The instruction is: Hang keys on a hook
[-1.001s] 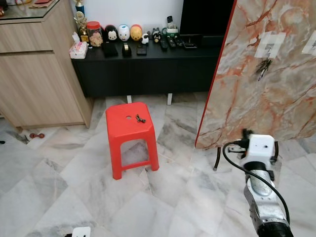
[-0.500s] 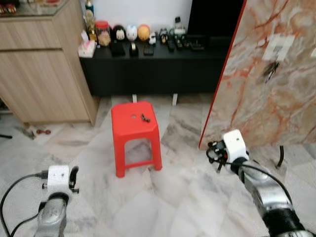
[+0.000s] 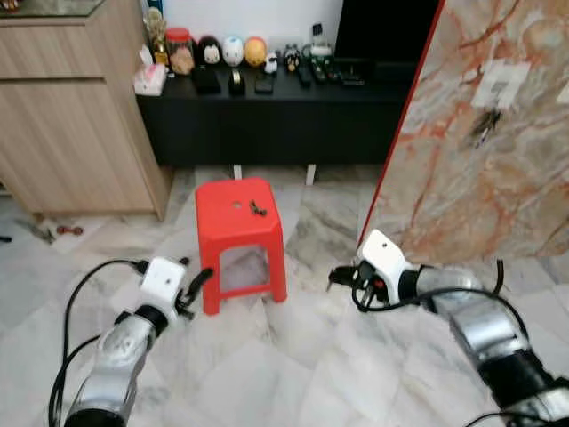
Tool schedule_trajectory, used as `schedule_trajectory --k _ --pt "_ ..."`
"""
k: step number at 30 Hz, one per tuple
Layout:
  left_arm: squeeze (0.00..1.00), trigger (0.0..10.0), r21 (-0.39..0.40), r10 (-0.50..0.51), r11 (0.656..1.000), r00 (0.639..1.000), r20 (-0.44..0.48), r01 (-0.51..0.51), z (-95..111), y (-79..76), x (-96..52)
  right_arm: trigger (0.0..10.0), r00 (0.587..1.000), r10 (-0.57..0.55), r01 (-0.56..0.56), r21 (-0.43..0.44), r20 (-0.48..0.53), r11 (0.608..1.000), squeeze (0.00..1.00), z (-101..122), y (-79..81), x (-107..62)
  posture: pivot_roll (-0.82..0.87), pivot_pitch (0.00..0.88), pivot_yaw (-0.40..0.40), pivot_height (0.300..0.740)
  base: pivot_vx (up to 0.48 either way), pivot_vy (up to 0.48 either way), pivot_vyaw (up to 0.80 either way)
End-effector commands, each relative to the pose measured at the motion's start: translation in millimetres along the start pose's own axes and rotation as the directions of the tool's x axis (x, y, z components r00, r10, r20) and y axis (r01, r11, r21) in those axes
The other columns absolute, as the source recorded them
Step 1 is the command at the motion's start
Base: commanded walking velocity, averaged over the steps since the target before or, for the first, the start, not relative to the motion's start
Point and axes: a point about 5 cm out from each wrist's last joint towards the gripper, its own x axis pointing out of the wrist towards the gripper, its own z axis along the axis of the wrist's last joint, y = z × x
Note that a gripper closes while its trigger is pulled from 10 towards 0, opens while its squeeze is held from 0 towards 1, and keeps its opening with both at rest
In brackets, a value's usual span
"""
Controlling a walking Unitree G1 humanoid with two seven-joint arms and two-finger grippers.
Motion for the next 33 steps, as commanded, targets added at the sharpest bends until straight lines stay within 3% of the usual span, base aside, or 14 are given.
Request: schedule_trajectory --k 1,10,15,25,33 --pt "0.0 10.0 -0.007 -0.098 0.995 0.995 0.007 0.098 9 -13.3 2.6 10.0 0.997 0.065 -0.063 -0.06 0.03 0.996 0.0 14 4.3 2.0 -0.02 0.033 -0.107 0.74 0.0 0.0 0.0" --pt "0.0 10.0 -0.039 -0.299 0.953 0.954 0.023 0.299 27 -49.4 4.3 10.0 0.988 0.15 -0.146 -0.11 0.034 0.983 0.0 23 16.9 13.3 -0.02 0.037 -0.115 0.74 0.0 0.0 0.0" --pt "0.0 10.0 -0.06 -0.374 0.927 0.927 -0.043 0.371 29 -60.1 -2.5 10.0 0.988 0.144 -0.136 -0.121 0.059 0.983 0.0 29 17.2 14.1 -0.02 0.031 -0.112 0.74 0.0 0.0 0.0" --pt "0.0 10.0 -0.094 -0.365 0.929 0.927 -0.09 0.357 31 -68.4 -1.6 10.0 0.988 0.116 -0.102 -0.13 0.1 0.986 0.0 42 17.4 21.0 -0.02 0.017 -0.104 0.74 0.0 0.0 0.0" --pt "0.0 10.0 -0.134 -0.254 0.962 0.958 -0.131 0.237 35 -65.3 6.0 10.0 0.988 0.099 -0.085 -0.12 0.116 0.989 0.0 47 18.6 25.4 -0.01 0.008 -0.098 0.74 0.0 0.0 0.0"
